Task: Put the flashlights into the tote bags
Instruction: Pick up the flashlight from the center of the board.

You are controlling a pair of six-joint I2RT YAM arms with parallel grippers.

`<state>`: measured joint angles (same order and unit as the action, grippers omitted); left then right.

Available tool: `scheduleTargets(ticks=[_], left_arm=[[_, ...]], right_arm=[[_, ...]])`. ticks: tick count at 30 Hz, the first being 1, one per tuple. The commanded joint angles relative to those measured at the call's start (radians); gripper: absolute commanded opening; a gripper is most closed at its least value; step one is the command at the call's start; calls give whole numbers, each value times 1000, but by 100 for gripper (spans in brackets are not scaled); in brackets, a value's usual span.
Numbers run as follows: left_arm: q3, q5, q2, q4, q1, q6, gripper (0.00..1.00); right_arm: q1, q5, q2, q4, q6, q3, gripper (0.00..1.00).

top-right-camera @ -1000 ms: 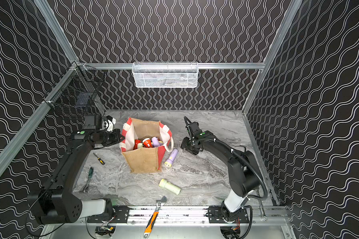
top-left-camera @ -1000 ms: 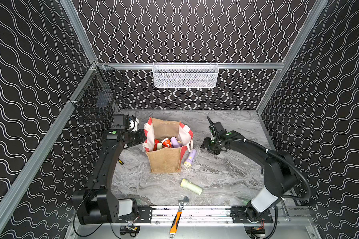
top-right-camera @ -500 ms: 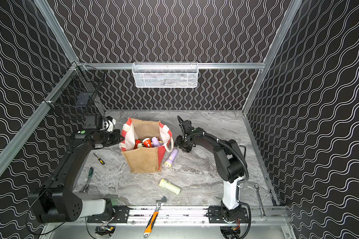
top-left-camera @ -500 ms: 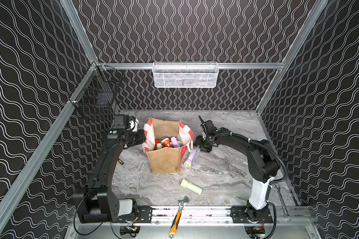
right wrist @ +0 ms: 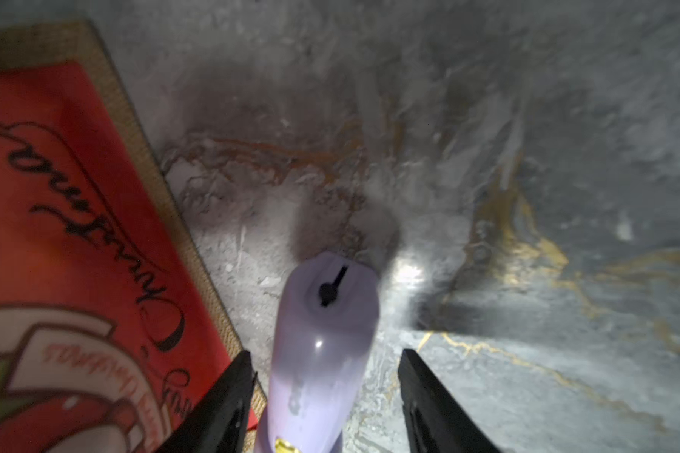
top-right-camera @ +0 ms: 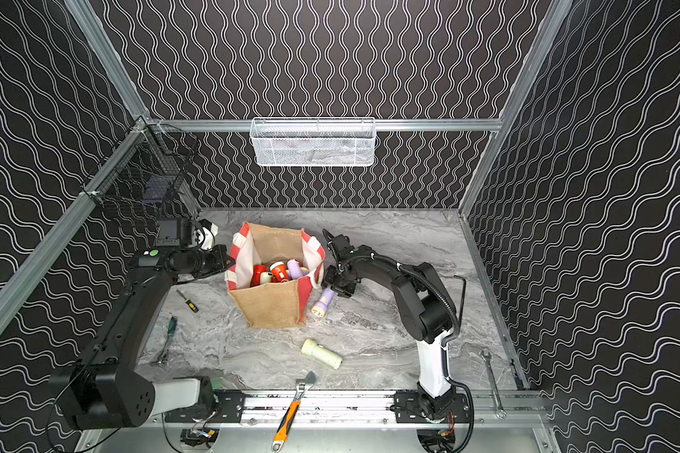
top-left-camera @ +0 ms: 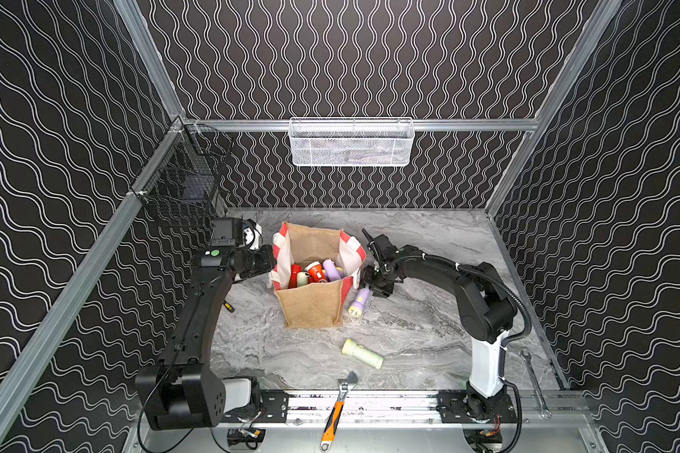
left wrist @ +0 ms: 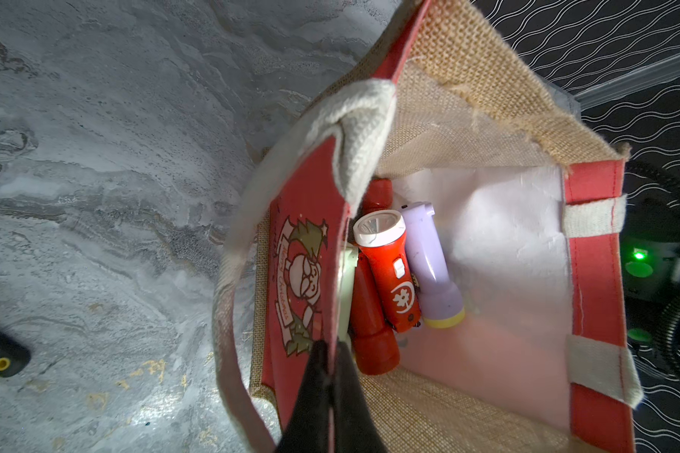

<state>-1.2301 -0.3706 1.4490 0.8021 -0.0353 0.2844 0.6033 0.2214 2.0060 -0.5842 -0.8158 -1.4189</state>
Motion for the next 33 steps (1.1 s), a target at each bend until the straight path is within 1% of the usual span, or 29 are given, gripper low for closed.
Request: scheduleTargets(ticks=[1,10,13,16,20,23,27,30,33], left_arm=[[1,-7,-3,-25,0,-11,5],[3,-8,2,-25,0,-12,5],[2,-5,6,-24,0,-14,4],[3,-3,7,-23,0,-13,4],[4,-3,8,-25,0,-13,5],[4,-3,5,-24,0,-14,4],[4,-3,0,-25,0,-11,4],[5,-5,-2,-25,0,-11,4],[4,-8,-7,-27,0,-11,4]], right_arm=[[3,-47,14,-25,-23,-12,61],[9,-52,41,0,-55,-11,58],[20,-52,64,-14,-60,-21,55],[35,-59,83,-28,-66,-32,51],[39,-68,91,-41,-68,-37,40],[37,-99,78,-65,-59,-41,33],[30,-154,44,-109,-33,-54,26],[21,-199,2,-157,-2,-74,24],[17,-257,-70,-211,26,-89,24]])
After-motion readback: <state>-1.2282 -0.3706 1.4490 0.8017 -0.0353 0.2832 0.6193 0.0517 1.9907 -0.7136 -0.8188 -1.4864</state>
